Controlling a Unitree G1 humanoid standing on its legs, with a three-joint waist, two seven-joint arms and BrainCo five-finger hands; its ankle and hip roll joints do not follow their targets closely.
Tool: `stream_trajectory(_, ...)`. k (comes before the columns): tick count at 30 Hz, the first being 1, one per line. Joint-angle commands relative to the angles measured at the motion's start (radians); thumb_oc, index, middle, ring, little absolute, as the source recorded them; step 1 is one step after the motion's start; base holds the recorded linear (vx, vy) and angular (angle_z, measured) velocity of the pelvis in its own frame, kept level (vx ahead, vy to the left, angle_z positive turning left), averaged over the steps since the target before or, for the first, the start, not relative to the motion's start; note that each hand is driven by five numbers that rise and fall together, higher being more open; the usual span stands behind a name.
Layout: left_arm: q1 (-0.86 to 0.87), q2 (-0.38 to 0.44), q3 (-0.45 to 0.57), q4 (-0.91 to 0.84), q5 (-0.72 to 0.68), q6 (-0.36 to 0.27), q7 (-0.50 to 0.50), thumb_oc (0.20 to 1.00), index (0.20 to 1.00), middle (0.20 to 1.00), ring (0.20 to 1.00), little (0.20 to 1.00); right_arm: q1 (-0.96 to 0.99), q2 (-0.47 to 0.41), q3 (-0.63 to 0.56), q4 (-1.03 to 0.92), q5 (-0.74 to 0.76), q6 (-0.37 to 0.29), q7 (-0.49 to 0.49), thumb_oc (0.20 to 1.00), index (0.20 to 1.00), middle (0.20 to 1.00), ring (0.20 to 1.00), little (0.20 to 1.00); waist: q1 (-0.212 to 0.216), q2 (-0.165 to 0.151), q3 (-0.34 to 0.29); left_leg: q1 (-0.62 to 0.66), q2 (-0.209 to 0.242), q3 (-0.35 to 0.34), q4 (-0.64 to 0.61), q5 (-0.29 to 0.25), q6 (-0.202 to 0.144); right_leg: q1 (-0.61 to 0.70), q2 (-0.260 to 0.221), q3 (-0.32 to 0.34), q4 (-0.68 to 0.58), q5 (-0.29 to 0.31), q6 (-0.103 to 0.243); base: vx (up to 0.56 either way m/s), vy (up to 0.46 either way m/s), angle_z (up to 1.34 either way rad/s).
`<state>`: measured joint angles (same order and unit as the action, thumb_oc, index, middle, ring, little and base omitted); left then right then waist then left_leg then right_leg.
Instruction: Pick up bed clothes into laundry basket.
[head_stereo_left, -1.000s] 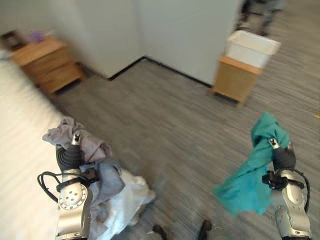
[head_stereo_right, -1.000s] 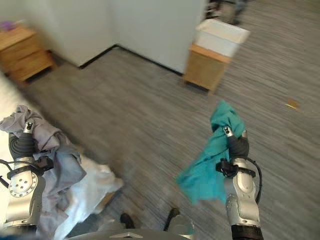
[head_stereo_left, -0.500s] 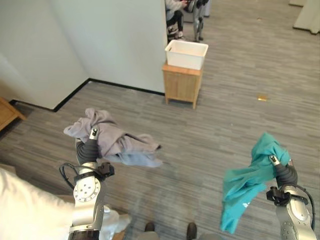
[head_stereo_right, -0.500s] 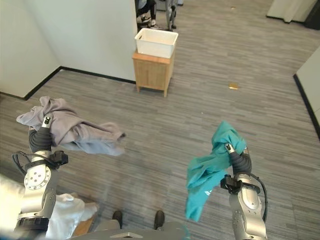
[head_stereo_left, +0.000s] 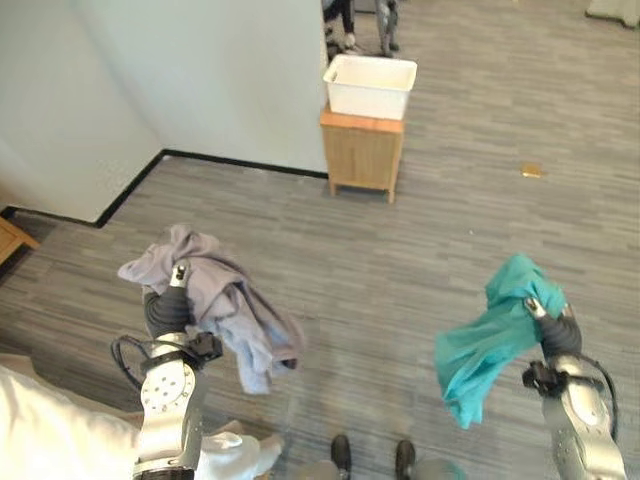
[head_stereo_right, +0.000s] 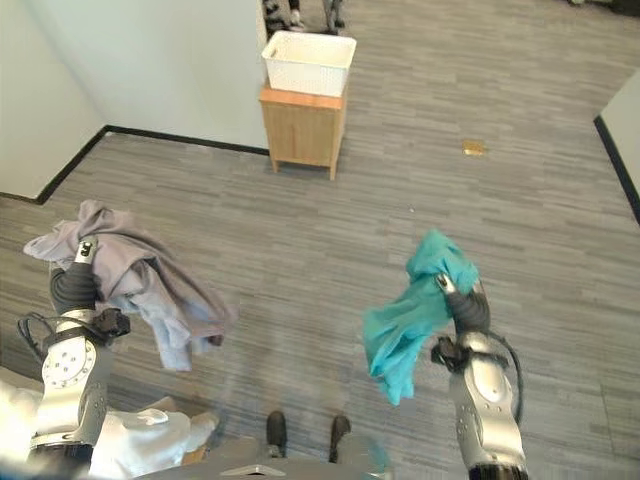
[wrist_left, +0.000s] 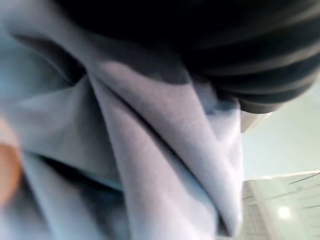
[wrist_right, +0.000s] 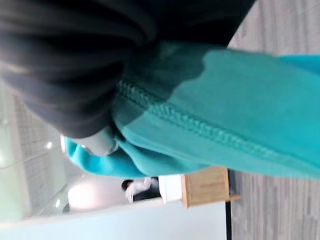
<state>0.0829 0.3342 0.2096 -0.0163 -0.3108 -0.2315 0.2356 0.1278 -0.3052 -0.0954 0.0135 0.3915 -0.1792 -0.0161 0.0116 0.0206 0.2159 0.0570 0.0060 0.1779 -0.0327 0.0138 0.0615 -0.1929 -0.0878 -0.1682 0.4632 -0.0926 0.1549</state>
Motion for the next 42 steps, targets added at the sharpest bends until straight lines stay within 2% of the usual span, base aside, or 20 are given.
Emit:
stream_trajectory(1, -0.032, 0.067, 0.056, -0.064, -0.015, -0.070, 0.001, 0.200, 0.200, 0.200, 0.200, 0.200, -0.007, -0.018, -0.013, -0.071, -0.010, -0.041, 0.013, 0.200, 0.200, 0.200, 0.200, 0.200, -0.029, -0.020, -0.022, 0.079, 0.016, -0.055, -0.002, -0.092, -0.063, -0.047, -0.042, -0.025, -0.093, 0.128, 0.027, 0.37, -0.049, -0.02)
stream_trajectory(3, -0.058, 0.078, 0.051, -0.055, -0.010, -0.068, -0.009, 0.200, 0.200, 0.200, 0.200, 0.200, 0.042, -0.015, -0.037, -0.063, -0.002, -0.043, 0.007, 0.200, 0.200, 0.200, 0.200, 0.200, -0.075, -0.028, -0.034, 0.140, 0.021, -0.083, -0.025, -0.123, -0.091, -0.069, -0.045, 0.009, -0.298, 0.141, 0.005, 0.50, -0.181, 0.22)
stream_trajectory(6, -0.097, 0.086, 0.054, -0.028, 0.004, -0.078, 0.008, 0.200, 0.200, 0.200, 0.200, 0.200, 0.049, -0.014, -0.053, -0.060, -0.004, -0.055, -0.010, 0.200, 0.200, 0.200, 0.200, 0.200, -0.116, -0.023, -0.032, 0.219, 0.064, -0.090, -0.039, -0.159, -0.132, -0.143, -0.079, 0.024, -0.481, 0.233, 0.035, 0.50, -0.230, 0.36)
stream_trajectory(11, -0.100, 0.081, 0.060, -0.020, 0.010, -0.091, 0.010, 0.200, 0.200, 0.200, 0.200, 0.200, 0.060, -0.012, -0.064, -0.067, -0.007, -0.056, -0.008, 0.200, 0.200, 0.200, 0.200, 0.200, -0.138, -0.018, -0.049, 0.284, 0.103, -0.097, -0.019, -0.160, -0.171, -0.131, -0.093, -0.028, -0.491, 0.274, 0.048, 0.36, -0.213, 0.17)
stream_trajectory(13, -0.071, 0.057, 0.078, -0.017, 0.011, -0.090, 0.020, 0.200, 0.200, 0.200, 0.200, 0.200, 0.030, -0.033, -0.031, -0.040, -0.010, -0.057, -0.006, 0.200, 0.200, 0.200, 0.200, 0.200, -0.127, -0.001, -0.070, 0.255, 0.185, -0.097, 0.161, 0.021, -0.219, -0.070, -0.047, -0.098, -0.470, 0.279, 0.001, 0.63, -0.545, 0.09)
stream_trajectory(14, -0.053, 0.036, 0.081, -0.017, -0.029, -0.084, 0.012, 0.200, 0.200, 0.200, 0.200, 0.200, 0.002, -0.055, -0.010, -0.032, 0.009, -0.059, -0.006, 0.200, 0.200, 0.200, 0.200, 0.200, -0.106, -0.016, -0.075, 0.169, 0.242, -0.100, 0.471, 0.220, -0.225, 0.012, 0.007, -0.103, -0.461, 0.221, -0.067, 0.53, -0.537, -0.30)
stream_trajectory(15, -0.053, 0.036, 0.082, -0.018, -0.030, -0.084, 0.012, 0.200, 0.200, 0.200, 0.200, 0.200, 0.000, -0.055, -0.010, -0.031, 0.010, -0.060, -0.005, 0.200, 0.200, 0.200, 0.200, 0.200, -0.110, -0.019, -0.076, 0.159, 0.240, -0.107, 0.479, 0.221, -0.226, 0.009, 0.004, -0.106, -0.462, 0.224, -0.070, 0.74, -0.822, -0.32)
stream_trajectory(16, -0.044, 0.041, 0.074, -0.039, -0.061, -0.081, -0.007, 0.200, 0.200, 0.200, 0.200, 0.200, -0.010, -0.068, -0.004, -0.037, 0.041, -0.068, -0.013, 0.200, 0.200, 0.200, 0.200, 0.200, -0.069, -0.057, -0.044, 0.034, 0.265, -0.066, 0.728, 0.245, -0.211, 0.114, 0.030, -0.102, -0.485, 0.167, -0.127, 0.31, -0.422, -0.46)
stream_trajectory(18, -0.046, 0.051, 0.062, -0.045, -0.052, -0.080, -0.006, 0.200, 0.200, 0.200, 0.200, 0.200, -0.021, -0.079, -0.003, -0.027, 0.041, -0.074, -0.027, 0.200, 0.200, 0.200, 0.200, 0.200, -0.047, -0.078, -0.026, -0.027, 0.263, -0.057, 0.814, 0.216, -0.201, 0.156, 0.037, -0.095, -0.495, 0.145, -0.138, 0.49, -0.485, -0.54)
stream_trajectory(21, -0.067, 0.032, 0.023, -0.027, -0.114, -0.088, -0.014, 0.200, 0.200, 0.200, 0.200, 0.200, -0.040, -0.101, -0.003, -0.012, 0.038, -0.066, -0.061, 0.200, 0.200, 0.200, 0.200, 0.200, 0.016, -0.087, 0.001, -0.200, 0.313, 0.042, 0.769, 0.176, -0.210, 0.271, 0.055, -0.098, -0.532, 0.094, -0.137, 0.48, -0.258, -0.09)
stream_trajectory(24, -0.088, 0.022, -0.016, 0.026, -0.129, -0.088, -0.018, 0.200, 0.200, 0.200, 0.200, 0.200, -0.022, -0.100, -0.022, -0.043, 0.056, -0.066, -0.048, 0.200, 0.200, 0.200, 0.200, 0.200, 0.045, -0.077, -0.008, -0.282, 0.260, 0.127, 0.526, 0.160, -0.213, 0.344, 0.055, -0.081, -0.548, 0.062, -0.113, 0.64, -0.082, -0.21)
stream_trajectory(25, -0.073, 0.018, -0.023, 0.034, -0.108, -0.082, -0.026, 0.200, 0.200, 0.200, 0.200, 0.200, -0.009, -0.091, -0.025, -0.042, 0.027, -0.064, -0.048, 0.200, 0.200, 0.200, 0.200, 0.200, 0.062, -0.052, -0.048, -0.316, 0.090, 0.181, 0.198, 0.149, -0.158, 0.418, 0.085, -0.056, -0.548, 0.016, -0.092, 0.85, -0.007, 0.03)
stream_trajectory(31, -0.051, 0.021, 0.003, -0.013, -0.050, -0.088, -0.021, 0.200, 0.200, 0.200, 0.200, 0.200, -0.018, -0.082, 0.013, -0.018, -0.008, -0.044, -0.026, 0.200, 0.200, 0.200, 0.200, 0.200, 0.092, -0.031, -0.092, -0.309, 0.044, 0.313, -0.004, 0.213, -0.133, 0.526, 0.116, -0.006, -0.546, -0.039, -0.087, 0.63, -0.032, -0.26)
stream_trajectory(33, -0.041, 0.026, 0.030, -0.039, -0.030, -0.094, -0.002, 0.200, 0.200, 0.200, 0.200, 0.200, -0.025, -0.062, 0.041, -0.031, -0.020, -0.030, -0.005, 0.200, 0.200, 0.200, 0.200, 0.200, 0.101, -0.056, -0.126, -0.245, 0.018, 0.341, 0.003, 0.166, -0.090, 0.546, 0.090, 0.004, -0.483, -0.062, -0.068, 0.78, 0.025, -0.34)
stream_trajectory(34, -0.036, 0.034, 0.041, -0.080, -0.001, -0.087, 0.025, 0.200, 0.200, 0.200, 0.200, 0.200, -0.034, -0.036, 0.042, -0.017, -0.034, -0.034, -0.015, 0.200, 0.200, 0.200, 0.200, 0.200, 0.139, -0.120, -0.140, -0.223, -0.040, 0.332, 0.045, 0.081, -0.021, 0.510, 0.009, -0.011, -0.255, 0.110, 0.033, 0.64, 0.062, -0.18)
stream_trajectory(35, -0.059, 0.044, 0.028, -0.100, -0.027, -0.093, 0.032, 0.200, 0.200, 0.200, 0.200, 0.200, -0.029, -0.020, 0.042, -0.013, -0.030, -0.039, -0.025, 0.200, 0.200, 0.200, 0.200, 0.200, 0.131, -0.108, -0.116, -0.170, -0.027, 0.319, 0.073, 0.046, 0.016, 0.400, -0.010, 0.001, 0.051, 0.300, 0.107, 0.82, 0.123, -0.11)
stream_trajectory(37, -0.063, 0.043, 0.027, -0.098, -0.038, -0.098, 0.034, 0.200, 0.200, 0.200, 0.200, 0.200, -0.027, -0.016, 0.041, -0.009, -0.030, -0.038, -0.022, 0.200, 0.200, 0.200, 0.200, 0.200, 0.118, -0.089, -0.107, -0.126, -0.031, 0.295, 0.056, 0.029, 0.027, 0.327, -0.034, -0.012, 0.156, 0.305, 0.102, 0.46, 0.072, 0.38)
stream_trajectory(39, -0.078, 0.062, 0.009, -0.103, -0.041, -0.098, 0.029, 0.200, 0.200, 0.200, 0.200, 0.200, -0.015, -0.027, 0.029, -0.001, -0.057, -0.027, -0.026, 0.200, 0.200, 0.200, 0.200, 0.200, 0.062, -0.032, -0.078, -0.025, -0.017, 0.177, 0.031, -0.007, 0.034, 0.138, -0.016, -0.009, 0.305, 0.210, 0.052, 0.47, -0.006, 0.73)
stream_trajectory(40, -0.079, 0.061, 0.009, -0.102, -0.041, -0.098, 0.029, 0.200, 0.200, 0.200, 0.200, 0.200, -0.014, -0.027, 0.029, -0.003, -0.058, -0.025, -0.026, 0.200, 0.200, 0.200, 0.200, 0.200, 0.058, -0.030, -0.080, -0.029, -0.015, 0.173, 0.029, -0.002, 0.033, 0.134, -0.016, -0.015, 0.305, 0.212, 0.047, 0.44, -0.111, 1.19)
stream_trajectory(42, -0.077, 0.056, 0.018, -0.084, -0.076, -0.095, 0.024, 0.200, 0.200, 0.200, 0.200, 0.200, 0.001, -0.028, 0.011, -0.006, -0.034, -0.028, -0.019, 0.200, 0.200, 0.200, 0.200, 0.200, 0.034, -0.031, -0.076, 0.042, -0.014, 0.093, 0.010, -0.025, -0.004, 0.059, -0.129, -0.065, 0.072, 0.144, -0.002, 0.47, -0.200, 1.98)
